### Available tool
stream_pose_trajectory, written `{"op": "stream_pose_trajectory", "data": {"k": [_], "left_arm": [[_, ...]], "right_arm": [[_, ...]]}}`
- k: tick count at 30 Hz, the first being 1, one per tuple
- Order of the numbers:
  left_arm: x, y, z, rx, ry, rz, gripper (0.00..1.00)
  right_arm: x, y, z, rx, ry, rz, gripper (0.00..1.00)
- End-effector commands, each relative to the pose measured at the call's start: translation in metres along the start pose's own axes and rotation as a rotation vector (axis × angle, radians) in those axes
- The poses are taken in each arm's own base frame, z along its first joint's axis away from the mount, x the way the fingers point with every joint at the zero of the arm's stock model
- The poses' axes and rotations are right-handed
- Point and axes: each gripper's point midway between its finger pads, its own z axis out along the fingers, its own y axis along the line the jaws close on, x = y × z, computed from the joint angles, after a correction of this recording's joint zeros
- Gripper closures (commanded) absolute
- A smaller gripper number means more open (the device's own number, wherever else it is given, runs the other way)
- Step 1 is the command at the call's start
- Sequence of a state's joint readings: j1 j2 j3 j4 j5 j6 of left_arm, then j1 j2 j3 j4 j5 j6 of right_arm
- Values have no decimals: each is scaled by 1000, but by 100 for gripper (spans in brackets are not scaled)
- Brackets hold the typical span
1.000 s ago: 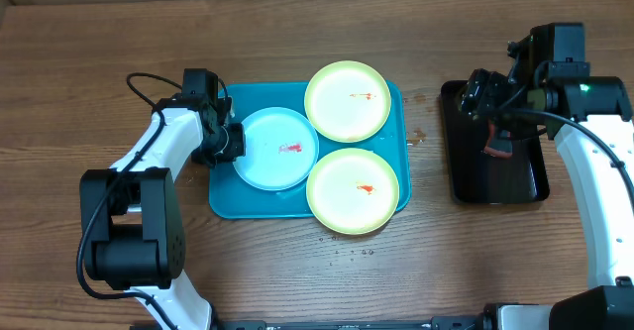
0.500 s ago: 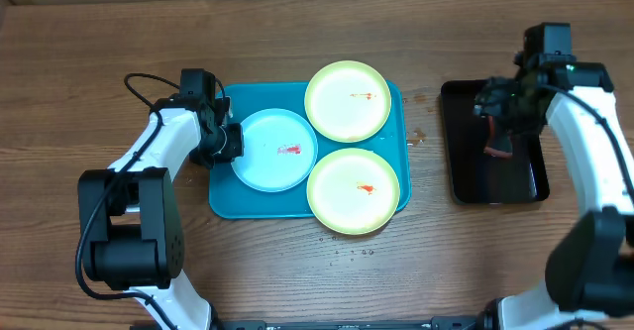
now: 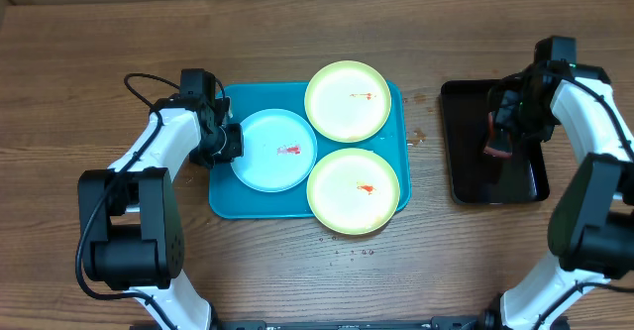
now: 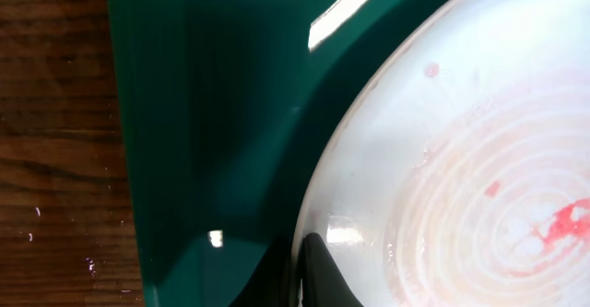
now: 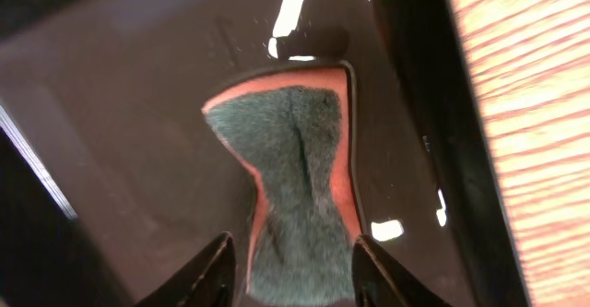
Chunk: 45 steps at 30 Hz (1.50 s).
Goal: Clean dirty plates on tray and stack at the side
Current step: 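Grasp the orange-and-grey sponge in the black tray with the right gripper, then scrub the white plate with the held sponge using the right gripper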
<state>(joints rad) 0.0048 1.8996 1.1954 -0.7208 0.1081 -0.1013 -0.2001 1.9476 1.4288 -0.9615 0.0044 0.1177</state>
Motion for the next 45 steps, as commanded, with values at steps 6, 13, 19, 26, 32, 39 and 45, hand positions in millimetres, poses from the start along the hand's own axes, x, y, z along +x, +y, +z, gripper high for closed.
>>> {"op": "stream_pose_trajectory", "data": {"k": [6, 13, 19, 26, 32, 39, 45], "left_arm": [[11, 17, 7, -69, 36, 6, 96], [10, 17, 7, -68, 33, 7, 96], [9, 16, 7, -68, 27, 15, 96], [8, 15, 7, -59, 25, 15, 96], [9, 5, 7, -1, 30, 13, 96], [9, -1, 5, 99, 34, -20, 96], [8, 10, 1, 159, 31, -86, 96]], "right_arm": [[3, 0, 27, 11, 51, -21, 69], [-5, 2, 28, 5, 20, -21, 94], [-13, 18, -2, -75, 21, -22, 96], [-23, 65, -91, -181, -49, -101, 96], [1, 144, -124, -349, -58, -255, 96], [46, 242, -137, -483, -52, -385, 96], [87, 313, -136, -532, -70, -445, 96]]}}
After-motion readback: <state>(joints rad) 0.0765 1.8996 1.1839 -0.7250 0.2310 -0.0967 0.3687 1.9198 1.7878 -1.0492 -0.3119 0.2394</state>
